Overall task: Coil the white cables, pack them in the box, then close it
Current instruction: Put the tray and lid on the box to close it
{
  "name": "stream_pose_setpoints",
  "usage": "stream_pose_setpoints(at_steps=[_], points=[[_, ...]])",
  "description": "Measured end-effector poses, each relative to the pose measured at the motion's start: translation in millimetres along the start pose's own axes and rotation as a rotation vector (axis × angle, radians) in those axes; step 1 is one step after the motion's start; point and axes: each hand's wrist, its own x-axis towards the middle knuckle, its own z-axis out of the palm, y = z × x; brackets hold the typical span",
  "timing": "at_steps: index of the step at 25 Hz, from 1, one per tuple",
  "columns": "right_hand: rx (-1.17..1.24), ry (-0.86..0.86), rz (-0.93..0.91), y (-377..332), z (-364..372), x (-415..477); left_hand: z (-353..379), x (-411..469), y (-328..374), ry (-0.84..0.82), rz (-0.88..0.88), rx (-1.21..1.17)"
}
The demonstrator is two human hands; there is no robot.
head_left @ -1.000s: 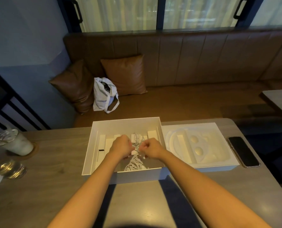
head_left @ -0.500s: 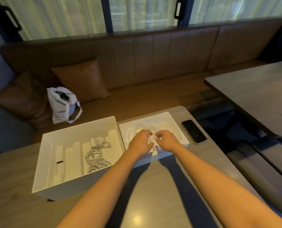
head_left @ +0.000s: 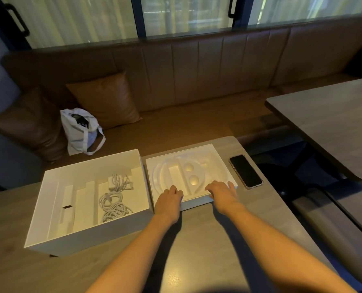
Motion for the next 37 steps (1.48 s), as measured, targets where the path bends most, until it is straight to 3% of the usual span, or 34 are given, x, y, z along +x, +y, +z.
stream_pose_setpoints(at_steps=[6,9,13,16,19,24,27,31,34,37], points=[[0.227,0.112,-0.077,-4,-58,-3,-56,0,7,0.250,0.045,-0.094],[0.142,0.087,-0.076,-18,-107,-7,-104,-7,7,0.368,0.027,-0.119],[0.120,0.115,-0.132,-40,-175,-32,-153,-43,-5,0.476,0.104,-0.504],[0.173,0.188,-0.198,-64,-216,-60,-157,-77,-22,0.709,0.189,-0.844],[0.206,0.246,-0.304,-100,-247,-86,-159,-100,-31,0.812,0.054,-1.029],[0.324,0.473,-0.514,-148,-263,-94,-195,-131,-61,1.179,-0.089,-1.199],[0.698,0.580,-0.560,-147,-232,-77,-201,-148,-99,1.180,-0.154,-1.231],[1.015,0.213,-0.485,-168,-139,-46,-204,-162,-149,1.049,-0.430,-1.403],[1.128,0.209,-0.325,-201,-89,-39,-205,-156,-180,0.843,-0.655,-1.553],[1.274,0.121,-0.107,-222,-79,-26,-196,-153,-212,0.743,-0.641,-1.477]])
